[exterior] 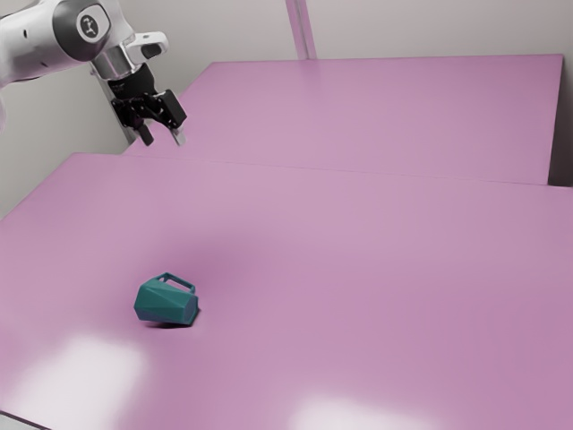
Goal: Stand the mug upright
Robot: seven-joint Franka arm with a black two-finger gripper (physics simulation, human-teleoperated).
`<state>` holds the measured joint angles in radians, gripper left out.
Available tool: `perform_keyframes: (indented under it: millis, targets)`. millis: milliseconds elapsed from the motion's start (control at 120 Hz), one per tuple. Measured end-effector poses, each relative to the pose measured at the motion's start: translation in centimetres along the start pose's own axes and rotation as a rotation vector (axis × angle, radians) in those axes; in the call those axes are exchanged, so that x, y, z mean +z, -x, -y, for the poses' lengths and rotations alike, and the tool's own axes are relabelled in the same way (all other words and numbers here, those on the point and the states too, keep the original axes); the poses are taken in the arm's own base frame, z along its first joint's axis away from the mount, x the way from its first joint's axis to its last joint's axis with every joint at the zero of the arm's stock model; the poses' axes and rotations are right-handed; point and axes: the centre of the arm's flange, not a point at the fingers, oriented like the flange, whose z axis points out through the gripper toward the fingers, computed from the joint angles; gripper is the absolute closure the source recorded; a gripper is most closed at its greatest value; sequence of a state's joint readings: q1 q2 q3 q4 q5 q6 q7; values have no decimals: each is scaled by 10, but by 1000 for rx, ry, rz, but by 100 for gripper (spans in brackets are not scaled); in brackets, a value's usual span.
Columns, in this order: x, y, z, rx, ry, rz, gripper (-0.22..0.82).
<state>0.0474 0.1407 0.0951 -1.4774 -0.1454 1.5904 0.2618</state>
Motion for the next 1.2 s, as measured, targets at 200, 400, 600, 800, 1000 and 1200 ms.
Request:
perform_keyframes:
  millis: [200,400,600,800,1000,1200]
  targets:
    - [1,1,0,-1,2,9,0]
    - [2,18,11,-28,21,22,0]
    - [14,90,78,-175,238,43,0]
    - [65,162,166,-315,440,19,0]
    - [125,193,192,-330,552,-15,0]
    - [160,185,177,-246,572,-28,0]
